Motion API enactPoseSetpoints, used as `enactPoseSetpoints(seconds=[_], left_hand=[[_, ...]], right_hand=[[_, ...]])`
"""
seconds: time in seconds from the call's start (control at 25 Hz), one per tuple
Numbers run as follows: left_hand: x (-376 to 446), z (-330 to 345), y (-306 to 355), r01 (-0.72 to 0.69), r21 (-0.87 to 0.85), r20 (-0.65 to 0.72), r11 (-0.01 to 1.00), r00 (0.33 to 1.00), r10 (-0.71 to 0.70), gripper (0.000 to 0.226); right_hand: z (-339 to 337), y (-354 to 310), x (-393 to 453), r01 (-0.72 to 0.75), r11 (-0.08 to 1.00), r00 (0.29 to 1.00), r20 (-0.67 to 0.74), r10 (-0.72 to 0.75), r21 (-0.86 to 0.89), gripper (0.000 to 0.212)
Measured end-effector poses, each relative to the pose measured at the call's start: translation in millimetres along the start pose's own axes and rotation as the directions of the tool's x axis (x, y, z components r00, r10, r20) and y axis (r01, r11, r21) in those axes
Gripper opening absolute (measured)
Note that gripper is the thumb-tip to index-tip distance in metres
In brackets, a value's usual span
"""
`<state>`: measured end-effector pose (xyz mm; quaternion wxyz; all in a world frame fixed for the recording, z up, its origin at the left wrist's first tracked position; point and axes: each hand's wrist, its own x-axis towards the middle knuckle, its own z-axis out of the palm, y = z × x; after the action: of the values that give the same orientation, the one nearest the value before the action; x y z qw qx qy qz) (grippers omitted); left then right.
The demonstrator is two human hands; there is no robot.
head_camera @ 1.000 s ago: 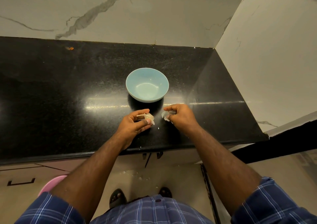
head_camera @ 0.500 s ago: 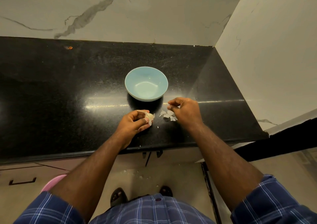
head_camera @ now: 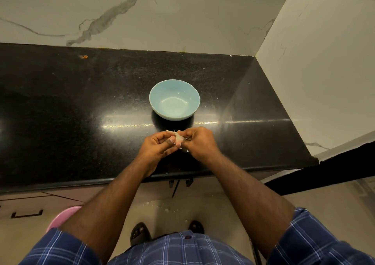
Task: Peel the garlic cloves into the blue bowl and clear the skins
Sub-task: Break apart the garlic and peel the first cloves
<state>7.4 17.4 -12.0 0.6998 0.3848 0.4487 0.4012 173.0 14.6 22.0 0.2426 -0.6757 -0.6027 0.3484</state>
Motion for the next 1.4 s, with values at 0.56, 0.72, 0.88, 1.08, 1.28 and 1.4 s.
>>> enactPoseSetpoints(seconds=[0.56, 0.72, 0.88, 1.08, 1.28, 1.4], left_hand=[[8.2, -0.7, -2.1, 0.082, -0.112, -0.062, 0.99, 0.994, -0.089, 0.022], [6.4, -0.1, -1.4, 0.079, -0.099, -0.054, 0.992, 0.995, -0.084, 0.024], [3.2, 2.2, -0.2, 0.043, -0.043, -0.046, 0.998, 0.998, -0.045, 0.023], [1.5, -1.2, 1.1, 0.045, -0.067, -0.061, 0.997, 0.997, -0.049, 0.023], [3.8, -2.1, 2.0, 0.064, -0.145, -0.078, 0.987, 0.994, -0.076, 0.022], [5.7, -1.8, 1.4, 0.077, -0.145, -0.087, 0.986, 0.992, -0.09, 0.021]], right_hand=[[-28.1, 12.4, 9.9, -0.067, 0.998, 0.995, -0.077, 0.068, 0.014, 0.025], [-22.4, -1.3, -2.2, 0.049, 0.999, 0.999, -0.017, -0.048, 0.017, 0.039], [4.6, -2.4, -5.1, 0.075, 0.995, 0.997, -0.009, -0.074, 0.063, 0.025], [8.4, 0.9, -2.4, 0.15, 0.987, 0.976, -0.166, -0.138, 0.059, 0.008], [-0.9, 7.4, 1.6, 0.063, 0.992, 0.987, -0.153, -0.045, 0.109, 0.017], [-19.4, 17.2, 9.9, -0.036, 0.997, 0.993, -0.111, 0.044, 0.075, 0.022]])
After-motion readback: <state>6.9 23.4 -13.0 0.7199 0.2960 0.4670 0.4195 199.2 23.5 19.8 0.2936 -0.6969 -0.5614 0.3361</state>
